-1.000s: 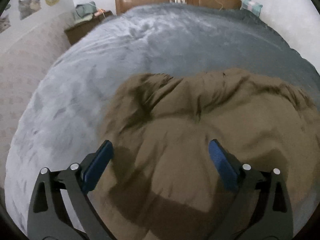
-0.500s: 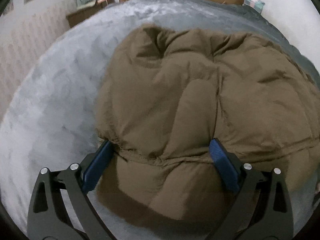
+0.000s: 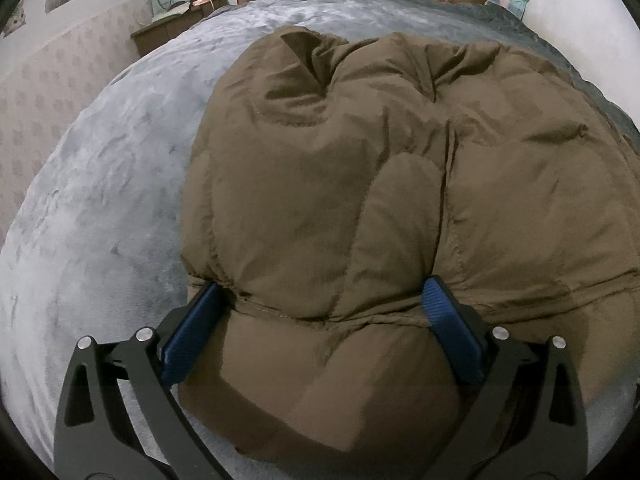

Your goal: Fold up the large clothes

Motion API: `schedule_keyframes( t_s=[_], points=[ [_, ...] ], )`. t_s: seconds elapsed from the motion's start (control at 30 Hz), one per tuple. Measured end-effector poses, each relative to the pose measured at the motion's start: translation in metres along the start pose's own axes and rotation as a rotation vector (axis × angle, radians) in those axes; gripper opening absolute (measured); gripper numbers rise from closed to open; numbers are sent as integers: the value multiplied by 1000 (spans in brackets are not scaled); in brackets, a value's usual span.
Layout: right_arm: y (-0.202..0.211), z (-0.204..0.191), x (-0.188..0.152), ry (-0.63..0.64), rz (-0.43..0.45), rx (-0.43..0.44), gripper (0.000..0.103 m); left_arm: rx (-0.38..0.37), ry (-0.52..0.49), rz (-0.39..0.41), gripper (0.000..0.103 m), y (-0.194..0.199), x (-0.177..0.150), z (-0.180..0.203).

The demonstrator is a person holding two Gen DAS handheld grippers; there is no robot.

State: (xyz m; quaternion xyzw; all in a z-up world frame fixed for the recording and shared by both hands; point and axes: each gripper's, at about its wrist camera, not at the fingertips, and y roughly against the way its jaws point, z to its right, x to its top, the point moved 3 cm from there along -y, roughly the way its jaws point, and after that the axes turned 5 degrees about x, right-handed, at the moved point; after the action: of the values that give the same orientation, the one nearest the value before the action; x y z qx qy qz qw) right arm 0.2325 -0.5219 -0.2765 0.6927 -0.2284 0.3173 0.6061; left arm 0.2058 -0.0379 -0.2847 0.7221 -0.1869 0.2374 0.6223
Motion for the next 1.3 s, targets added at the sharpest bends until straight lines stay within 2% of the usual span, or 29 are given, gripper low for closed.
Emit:
schedule_keyframes(
  t_s=[0.23,0.53,0.7,0.83,0.9,0.97,1.1,1.3],
  points=[
    [-5,0,2,3,-8,0,98,5,-3,1,100,0,-1,3],
    [-5,1,3,-1,-11,11,99,5,-6,-14,100,-6,15,1],
    [25,8,1,-39,45,49,99,28,0,17,100,12,18,-1],
    [73,28,-2,-93,130,87,99,49,-23,89,100,47,21,-11],
    [92,44,-2,-112,147,79,99,58,-26,109,100,60,22,-20],
    [106,62,-4,-123,152,41,99,30,-23,100,100,70,22,-30],
    [113,83,-9,-129,144,-3,99,41,-25,110,100,79,24,-39],
    [95,75,-4,-88,113,26,99,43,-8,87,100,70,26,-30]
  ],
)
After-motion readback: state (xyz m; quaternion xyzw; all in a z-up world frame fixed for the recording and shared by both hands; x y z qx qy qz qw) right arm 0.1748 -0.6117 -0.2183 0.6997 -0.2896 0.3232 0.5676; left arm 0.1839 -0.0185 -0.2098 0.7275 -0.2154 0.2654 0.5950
